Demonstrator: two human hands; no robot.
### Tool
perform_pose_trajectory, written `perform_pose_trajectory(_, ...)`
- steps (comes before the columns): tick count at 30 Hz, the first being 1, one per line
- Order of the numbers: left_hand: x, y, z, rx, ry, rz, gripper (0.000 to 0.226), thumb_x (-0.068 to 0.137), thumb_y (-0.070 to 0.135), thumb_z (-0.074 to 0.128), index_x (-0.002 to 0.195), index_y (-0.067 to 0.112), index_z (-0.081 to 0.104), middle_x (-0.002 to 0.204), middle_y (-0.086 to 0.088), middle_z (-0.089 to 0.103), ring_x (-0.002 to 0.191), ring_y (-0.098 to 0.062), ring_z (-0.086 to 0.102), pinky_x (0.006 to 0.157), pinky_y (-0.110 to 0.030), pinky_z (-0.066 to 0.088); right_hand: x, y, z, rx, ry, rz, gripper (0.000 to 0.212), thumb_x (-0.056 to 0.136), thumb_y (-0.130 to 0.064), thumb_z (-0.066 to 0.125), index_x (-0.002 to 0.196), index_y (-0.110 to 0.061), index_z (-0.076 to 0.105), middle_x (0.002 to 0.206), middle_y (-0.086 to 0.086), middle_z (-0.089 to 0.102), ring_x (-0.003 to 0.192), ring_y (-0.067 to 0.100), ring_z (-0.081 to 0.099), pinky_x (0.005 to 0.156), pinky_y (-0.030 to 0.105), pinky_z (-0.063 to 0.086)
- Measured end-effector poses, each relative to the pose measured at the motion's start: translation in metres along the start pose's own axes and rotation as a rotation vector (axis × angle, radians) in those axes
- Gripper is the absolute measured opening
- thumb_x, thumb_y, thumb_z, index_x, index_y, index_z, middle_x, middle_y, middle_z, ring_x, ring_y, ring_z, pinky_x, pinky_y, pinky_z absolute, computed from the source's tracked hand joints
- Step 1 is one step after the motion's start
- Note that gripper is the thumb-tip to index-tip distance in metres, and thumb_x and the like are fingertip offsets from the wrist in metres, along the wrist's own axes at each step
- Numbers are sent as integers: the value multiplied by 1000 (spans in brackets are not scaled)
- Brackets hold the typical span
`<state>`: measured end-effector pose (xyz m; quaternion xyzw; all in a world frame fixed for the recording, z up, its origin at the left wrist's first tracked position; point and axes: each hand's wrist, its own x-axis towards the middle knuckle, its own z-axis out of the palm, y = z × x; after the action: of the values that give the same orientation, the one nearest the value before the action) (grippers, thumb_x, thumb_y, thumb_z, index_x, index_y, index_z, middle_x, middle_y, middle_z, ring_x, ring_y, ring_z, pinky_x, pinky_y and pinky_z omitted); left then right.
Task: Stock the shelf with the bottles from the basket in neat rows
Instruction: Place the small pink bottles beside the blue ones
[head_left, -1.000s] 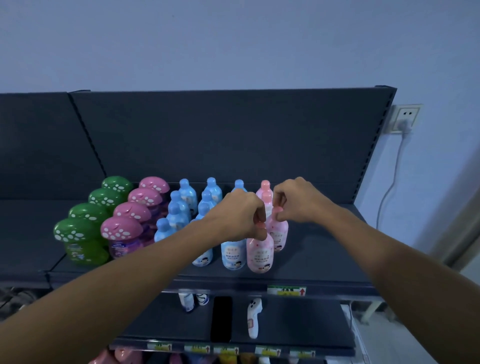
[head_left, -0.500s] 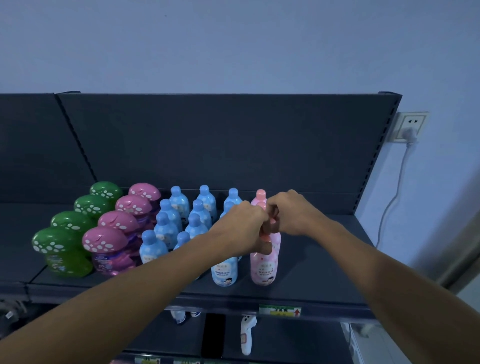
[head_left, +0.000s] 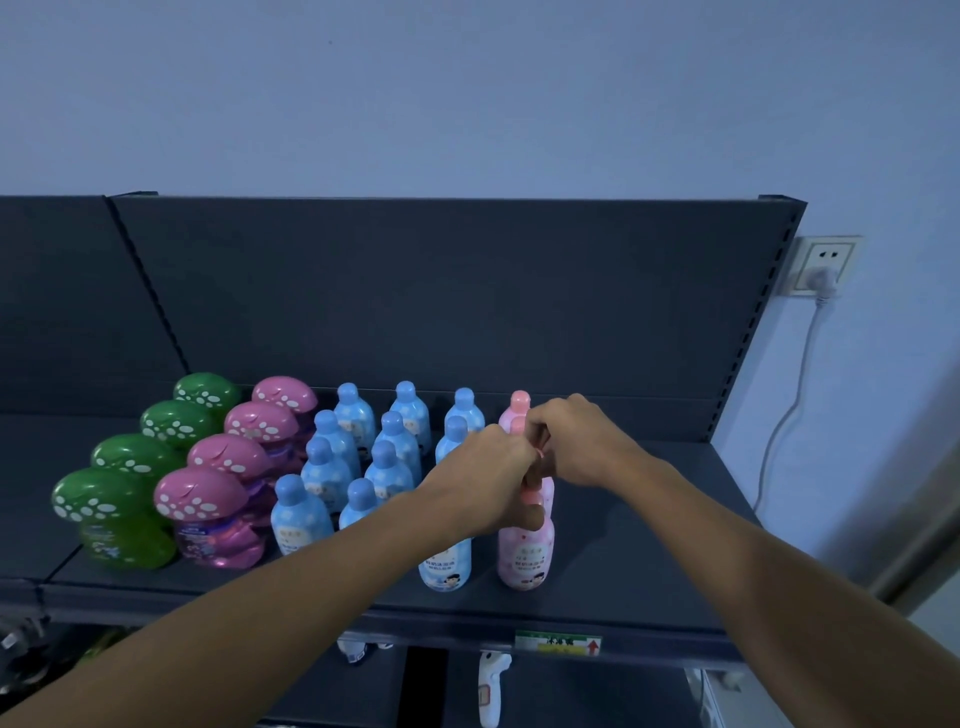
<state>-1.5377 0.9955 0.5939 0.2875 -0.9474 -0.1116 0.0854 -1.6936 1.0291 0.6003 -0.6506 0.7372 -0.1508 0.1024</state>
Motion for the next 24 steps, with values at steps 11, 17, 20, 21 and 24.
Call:
perform_pose_trajectory(11,2,-6,2,-21,8,8,20,81,22,72,96,10,74,90,-4,73,87,-17,68,79,-38,59,6,6,4,13,22,4,17,75,-15,78,75,-26,66,84,-7,68,79,15,67,75,33,59)
perform_pose_trajectory(17,4,-7,5,-13,43,-9,18,84,26,69,95,13,75,89,-1,73,86,-15,67,78,-35,59,8,7,4,13,-1,17,24,75,-22,83,75,-32,62,88,-8,67,84,14,66,76,30,58)
perform_pose_trajectory(20,4,-5,6,-6,60,-8,16,83,26,67,90,14,74,85,-1,73,83,-17,67,77,-37,58,8,8,3,19,7,12,24,76,-23,82,74,-33,61,86,-11,67,82,10,65,70,22,52)
perform_pose_trajectory(21,4,-4,6,2,60,2,15,83,25,65,89,14,74,84,-1,73,83,-18,67,77,-37,57,8,9,3,27,11,15,23,76,-22,81,73,-33,61,85,-13,66,80,9,64,66,19,48)
perform_pose_trajectory(24,2,-3,7,12,50,38,13,83,22,62,88,15,72,83,0,73,82,-18,67,76,-38,57,8,10,2,42,8,25,21,77,-20,78,73,-34,63,81,-17,63,74,1,60,60,14,41)
